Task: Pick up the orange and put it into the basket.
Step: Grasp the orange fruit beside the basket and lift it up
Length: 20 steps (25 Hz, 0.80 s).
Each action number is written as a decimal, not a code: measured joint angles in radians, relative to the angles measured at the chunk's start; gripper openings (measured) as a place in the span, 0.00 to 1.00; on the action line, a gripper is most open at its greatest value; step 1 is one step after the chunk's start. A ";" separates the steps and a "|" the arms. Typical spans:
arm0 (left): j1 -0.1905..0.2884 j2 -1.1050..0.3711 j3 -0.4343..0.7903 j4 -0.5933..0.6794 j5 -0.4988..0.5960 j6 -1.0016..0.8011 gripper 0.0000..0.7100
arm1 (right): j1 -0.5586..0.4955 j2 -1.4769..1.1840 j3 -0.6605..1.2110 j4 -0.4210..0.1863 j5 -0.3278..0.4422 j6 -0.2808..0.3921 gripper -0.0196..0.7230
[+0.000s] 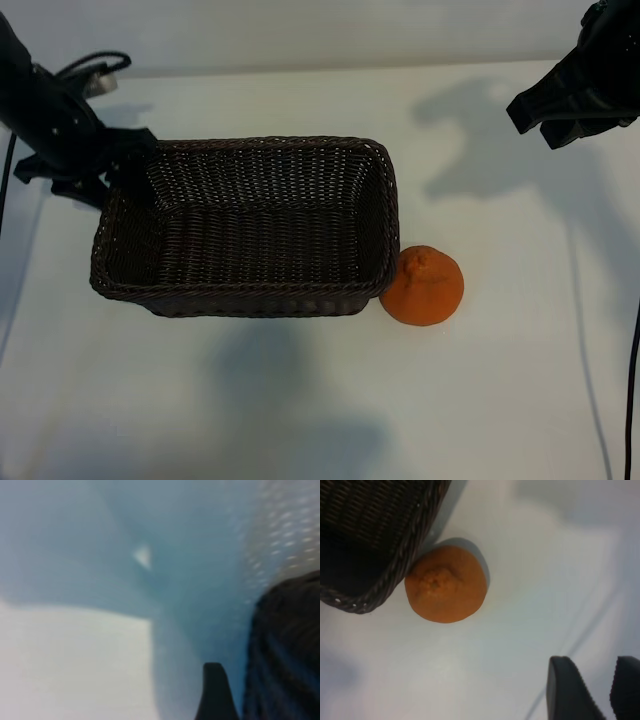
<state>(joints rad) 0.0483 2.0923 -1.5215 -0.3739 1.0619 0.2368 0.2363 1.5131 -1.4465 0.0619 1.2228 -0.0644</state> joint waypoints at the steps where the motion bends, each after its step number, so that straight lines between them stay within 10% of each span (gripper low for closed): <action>1: 0.000 0.000 -0.017 -0.007 0.021 -0.001 0.74 | 0.000 0.000 0.000 0.000 0.000 0.000 0.37; 20: 0.000 -0.190 -0.131 0.030 0.114 -0.045 0.74 | 0.000 0.000 0.000 -0.004 0.000 0.000 0.37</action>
<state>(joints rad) 0.0483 1.9020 -1.6525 -0.3440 1.1755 0.1920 0.2363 1.5131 -1.4465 0.0580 1.2228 -0.0644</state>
